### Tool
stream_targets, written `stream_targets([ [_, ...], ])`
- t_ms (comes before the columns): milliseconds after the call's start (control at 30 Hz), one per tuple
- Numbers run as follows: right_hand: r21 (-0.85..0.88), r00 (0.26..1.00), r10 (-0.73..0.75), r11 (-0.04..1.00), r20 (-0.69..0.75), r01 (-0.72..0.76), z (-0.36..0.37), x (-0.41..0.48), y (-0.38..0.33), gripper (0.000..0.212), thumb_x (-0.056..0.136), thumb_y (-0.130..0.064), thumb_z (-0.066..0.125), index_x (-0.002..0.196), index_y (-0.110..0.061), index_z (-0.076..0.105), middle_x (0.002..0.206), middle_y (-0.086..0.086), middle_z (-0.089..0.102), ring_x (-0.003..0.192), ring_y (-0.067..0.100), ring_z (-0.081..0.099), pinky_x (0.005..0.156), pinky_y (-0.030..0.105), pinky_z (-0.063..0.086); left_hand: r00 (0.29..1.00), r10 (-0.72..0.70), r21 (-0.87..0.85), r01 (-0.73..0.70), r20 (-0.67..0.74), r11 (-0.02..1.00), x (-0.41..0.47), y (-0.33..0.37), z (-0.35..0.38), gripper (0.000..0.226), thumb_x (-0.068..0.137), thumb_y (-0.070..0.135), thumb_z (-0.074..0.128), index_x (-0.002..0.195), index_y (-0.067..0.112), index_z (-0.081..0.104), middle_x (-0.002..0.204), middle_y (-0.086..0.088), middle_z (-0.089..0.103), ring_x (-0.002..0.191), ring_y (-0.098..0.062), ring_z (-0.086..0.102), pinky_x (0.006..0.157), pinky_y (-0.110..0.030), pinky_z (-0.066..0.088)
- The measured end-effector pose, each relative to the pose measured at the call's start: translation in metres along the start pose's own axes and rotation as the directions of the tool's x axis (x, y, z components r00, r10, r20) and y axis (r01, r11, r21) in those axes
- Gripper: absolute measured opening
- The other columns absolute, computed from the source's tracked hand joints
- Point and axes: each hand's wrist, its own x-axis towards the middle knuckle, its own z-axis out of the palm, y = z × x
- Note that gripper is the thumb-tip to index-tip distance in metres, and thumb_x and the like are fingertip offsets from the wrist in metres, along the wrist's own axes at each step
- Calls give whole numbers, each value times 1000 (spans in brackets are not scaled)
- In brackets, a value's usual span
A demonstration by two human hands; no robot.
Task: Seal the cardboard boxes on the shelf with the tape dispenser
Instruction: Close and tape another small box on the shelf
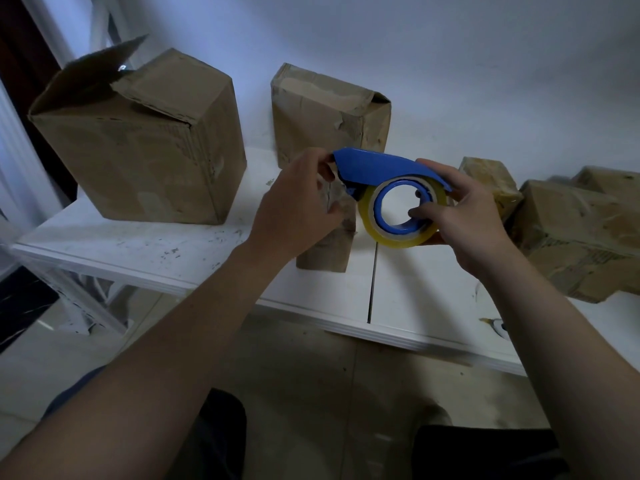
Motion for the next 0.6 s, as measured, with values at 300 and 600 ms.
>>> stream_targets([
  [300,-22,999,-19,1000,26,20,-1,2,0,69,79,11,69,127,-38,65,119,2,63,88,29,73,68,46,64,954,-250,-162,277,165,947,-5,-4,-2,37,92,31,69,121,22,47,95,4,69,80,-11,67,74,-20,54],
  [600,16,1000,0,1000,-8,0,-5,7,4,68,77,11,71,124,-39,67,120,6,62,96,33,70,67,47,63,866,-467,-451,494,179,743,-10,-8,6,24,98,36,61,112,16,61,86,-2,73,61,-6,65,55,-16,48],
])
